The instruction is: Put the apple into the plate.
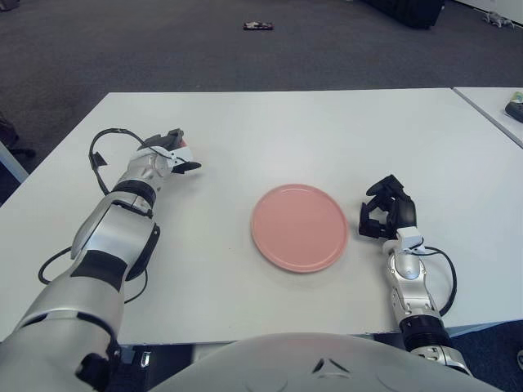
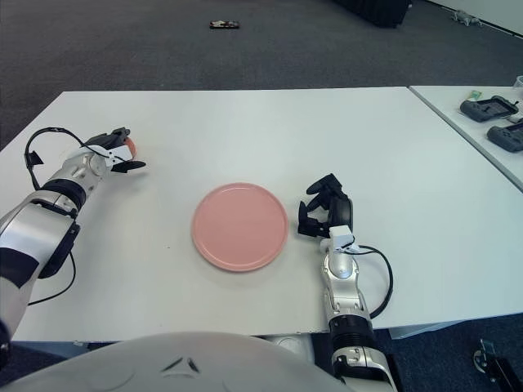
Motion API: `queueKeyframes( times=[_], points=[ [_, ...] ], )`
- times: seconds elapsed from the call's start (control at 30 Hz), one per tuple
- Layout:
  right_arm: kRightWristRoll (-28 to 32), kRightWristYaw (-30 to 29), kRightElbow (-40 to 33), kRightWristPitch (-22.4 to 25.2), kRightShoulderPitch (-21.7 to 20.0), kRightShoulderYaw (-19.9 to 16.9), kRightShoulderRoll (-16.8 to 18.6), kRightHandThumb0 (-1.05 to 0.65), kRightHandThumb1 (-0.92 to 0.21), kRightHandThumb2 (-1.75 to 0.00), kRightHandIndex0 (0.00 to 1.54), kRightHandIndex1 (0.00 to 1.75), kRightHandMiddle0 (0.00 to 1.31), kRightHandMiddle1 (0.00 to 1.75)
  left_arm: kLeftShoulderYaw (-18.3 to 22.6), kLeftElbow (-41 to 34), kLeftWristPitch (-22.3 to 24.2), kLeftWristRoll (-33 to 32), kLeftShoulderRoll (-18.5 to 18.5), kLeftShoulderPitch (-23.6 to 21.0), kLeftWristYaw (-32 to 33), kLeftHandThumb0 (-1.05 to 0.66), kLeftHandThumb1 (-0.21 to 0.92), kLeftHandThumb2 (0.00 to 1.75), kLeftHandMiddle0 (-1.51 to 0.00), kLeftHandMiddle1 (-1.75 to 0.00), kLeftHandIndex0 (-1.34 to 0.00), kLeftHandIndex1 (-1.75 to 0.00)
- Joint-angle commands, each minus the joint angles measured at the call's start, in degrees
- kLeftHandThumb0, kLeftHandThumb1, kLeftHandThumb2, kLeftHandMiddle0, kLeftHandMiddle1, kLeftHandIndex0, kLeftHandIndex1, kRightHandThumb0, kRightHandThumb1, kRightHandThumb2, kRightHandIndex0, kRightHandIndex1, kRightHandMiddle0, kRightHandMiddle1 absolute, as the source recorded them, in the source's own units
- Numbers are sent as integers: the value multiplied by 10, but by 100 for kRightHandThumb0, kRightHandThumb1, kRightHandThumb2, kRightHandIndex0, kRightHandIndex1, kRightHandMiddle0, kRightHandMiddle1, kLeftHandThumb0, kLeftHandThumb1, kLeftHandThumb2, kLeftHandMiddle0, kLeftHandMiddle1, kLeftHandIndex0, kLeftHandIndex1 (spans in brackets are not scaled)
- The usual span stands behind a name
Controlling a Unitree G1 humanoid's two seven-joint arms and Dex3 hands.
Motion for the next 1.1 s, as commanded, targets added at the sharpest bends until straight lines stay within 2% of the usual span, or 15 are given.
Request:
queueKeyframes(
  times=[0.0, 0.1, 0.23, 0.37, 0.5, 0.6, 0.8, 0.87, 0.97, 1.07],
  points=[
    [-7, -2, 14, -2, 22, 0, 1, -1, -11, -157, 77, 175, 52, 174, -8, 5, 7, 8, -2, -1, -24, -88, 90, 35, -2, -60, 0, -74],
    [-3, -1, 16, -12, 22, -2, 2, -1, -9, -159, 79, 175, 54, 173, -11, 5, 10, 10, -2, -1, -36, -86, 87, 38, -2, -75, 0, -78],
    [5, 4, 21, -31, 21, -3, 3, -1, -8, -160, 80, 175, 56, 172, -13, 4, 14, 10, -2, -2, -50, -84, 83, 42, -5, -85, 0, -81],
    [7, 6, 24, -42, 20, -3, 2, -1, -7, -160, 81, 175, 57, 172, -11, 4, 19, 6, -3, -1, -60, -80, 74, 54, -11, -95, 0, -92],
    [7, 9, 24, -44, 20, -3, 1, -1, -7, -161, 81, 175, 57, 171, -7, 5, 22, 2, -2, 6, -61, -77, 67, 64, -17, -102, 0, -106],
    [7, 13, 12, -23, 24, -3, 0, -1, -6, -161, 81, 175, 58, 171, 0, 5, 22, -4, -2, 10, -60, -73, 60, 75, -21, -113, -2, -127],
    [8, 16, 10, -8, 25, -7, -1, -1, -7, -161, 80, 175, 56, 173, 12, 5, 15, -13, 0, 16, -62, -68, 52, 85, -27, -133, -18, -157],
    [9, 16, 10, -5, 24, -8, -1, -1, -8, -161, 80, 175, 55, 174, 21, 6, 12, -20, 3, 21, -63, -57, 47, 100, -29, -152, -36, -166],
    [6, 14, 10, -2, 23, -9, -2, -1, -8, -160, 80, 175, 55, 173, 30, 7, 8, -28, 5, 26, -64, -50, 41, 115, -38, -167, -49, -172],
    [6, 13, 13, -3, 21, -10, -2, -1, -8, -160, 80, 175, 56, 172, 35, 7, 6, -31, 4, 27, -67, -47, 39, 120, -47, -172, -54, -174]
  ],
)
